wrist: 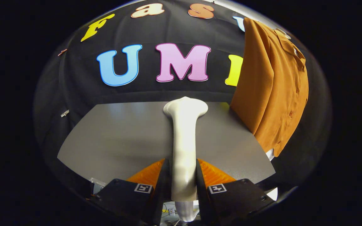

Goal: Iron the clothes twice with a garment steamer, once on the left side and once on the right side.

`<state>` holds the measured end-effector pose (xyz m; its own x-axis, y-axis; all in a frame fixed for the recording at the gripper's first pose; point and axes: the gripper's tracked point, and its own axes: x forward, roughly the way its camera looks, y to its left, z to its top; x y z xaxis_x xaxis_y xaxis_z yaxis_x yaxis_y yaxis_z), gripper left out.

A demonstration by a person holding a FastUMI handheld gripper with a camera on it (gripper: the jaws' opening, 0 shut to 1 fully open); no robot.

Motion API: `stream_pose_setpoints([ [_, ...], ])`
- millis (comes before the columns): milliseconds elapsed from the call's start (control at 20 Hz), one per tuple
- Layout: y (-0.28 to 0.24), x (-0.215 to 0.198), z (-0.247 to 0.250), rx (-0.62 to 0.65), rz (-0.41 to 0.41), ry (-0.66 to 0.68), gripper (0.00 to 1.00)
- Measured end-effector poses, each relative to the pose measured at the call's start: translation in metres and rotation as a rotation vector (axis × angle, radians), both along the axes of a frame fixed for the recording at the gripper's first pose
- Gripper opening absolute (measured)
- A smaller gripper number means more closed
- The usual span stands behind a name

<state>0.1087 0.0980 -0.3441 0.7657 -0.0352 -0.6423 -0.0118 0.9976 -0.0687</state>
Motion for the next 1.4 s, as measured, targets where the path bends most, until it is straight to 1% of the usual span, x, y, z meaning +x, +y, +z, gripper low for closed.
stream_pose_setpoints([
  [50,0.002,0.011,0.001,0.024,-0.005,-0.014,0.43],
  [150,0.005,0.001,-0.003,0.054,-0.004,-0.028,0.32],
  [250,0.007,-0.001,0.007,0.105,0.021,-0.054,0.26],
  [400,0.003,-0.011,0.042,0.137,0.043,-0.137,0.26],
  [600,-0.019,-0.029,0.111,0.18,0.048,-0.29,0.26],
  [900,-0.07,-0.054,0.227,0.176,0.068,-0.563,0.26],
  [1050,-0.104,-0.067,0.278,0.17,0.068,-0.709,0.26],
  [1200,-0.141,-0.074,0.31,0.147,0.057,-0.821,0.25],
  [1400,-0.184,-0.074,0.325,0.142,0.011,-0.882,0.25],
])
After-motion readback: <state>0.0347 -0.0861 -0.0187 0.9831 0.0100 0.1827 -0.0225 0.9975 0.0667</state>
